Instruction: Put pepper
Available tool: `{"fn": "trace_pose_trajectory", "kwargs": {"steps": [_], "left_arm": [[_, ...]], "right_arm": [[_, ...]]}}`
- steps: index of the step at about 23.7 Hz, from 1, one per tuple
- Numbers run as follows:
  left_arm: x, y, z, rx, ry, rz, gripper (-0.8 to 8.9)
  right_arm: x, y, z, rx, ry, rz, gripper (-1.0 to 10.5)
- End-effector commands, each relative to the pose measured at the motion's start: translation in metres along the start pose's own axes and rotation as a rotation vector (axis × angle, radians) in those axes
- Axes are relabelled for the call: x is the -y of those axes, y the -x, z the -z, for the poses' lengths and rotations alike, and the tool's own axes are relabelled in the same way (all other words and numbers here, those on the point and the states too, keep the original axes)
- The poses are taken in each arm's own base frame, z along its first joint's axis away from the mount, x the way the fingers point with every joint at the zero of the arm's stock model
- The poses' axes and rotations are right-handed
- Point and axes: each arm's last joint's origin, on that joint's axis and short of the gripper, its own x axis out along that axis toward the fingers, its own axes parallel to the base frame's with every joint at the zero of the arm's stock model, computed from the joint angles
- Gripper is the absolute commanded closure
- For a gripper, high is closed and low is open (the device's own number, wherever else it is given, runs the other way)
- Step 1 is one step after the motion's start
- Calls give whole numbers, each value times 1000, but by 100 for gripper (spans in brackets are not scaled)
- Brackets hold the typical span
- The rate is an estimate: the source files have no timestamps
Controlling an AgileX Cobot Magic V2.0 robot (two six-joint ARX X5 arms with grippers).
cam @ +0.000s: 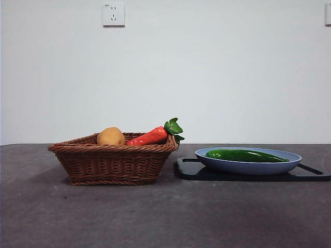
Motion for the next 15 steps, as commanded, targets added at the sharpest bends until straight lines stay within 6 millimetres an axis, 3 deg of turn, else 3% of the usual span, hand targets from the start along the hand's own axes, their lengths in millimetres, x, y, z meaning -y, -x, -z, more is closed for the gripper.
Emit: {"fn": "trace_pose_trajectory", "kwargs": {"steps": [1, 7, 15], "left_arm": [[0, 0, 2, -7, 7, -1, 805], [0, 0, 2, -7, 7, -1, 805], [0, 0, 2, -7, 7, -1, 805]], "right_arm": [[6, -6, 25, 64, -35, 74, 936], [12, -11, 66, 72, -50, 193, 936], [15, -15, 91, 30, -64, 217, 936]]}}
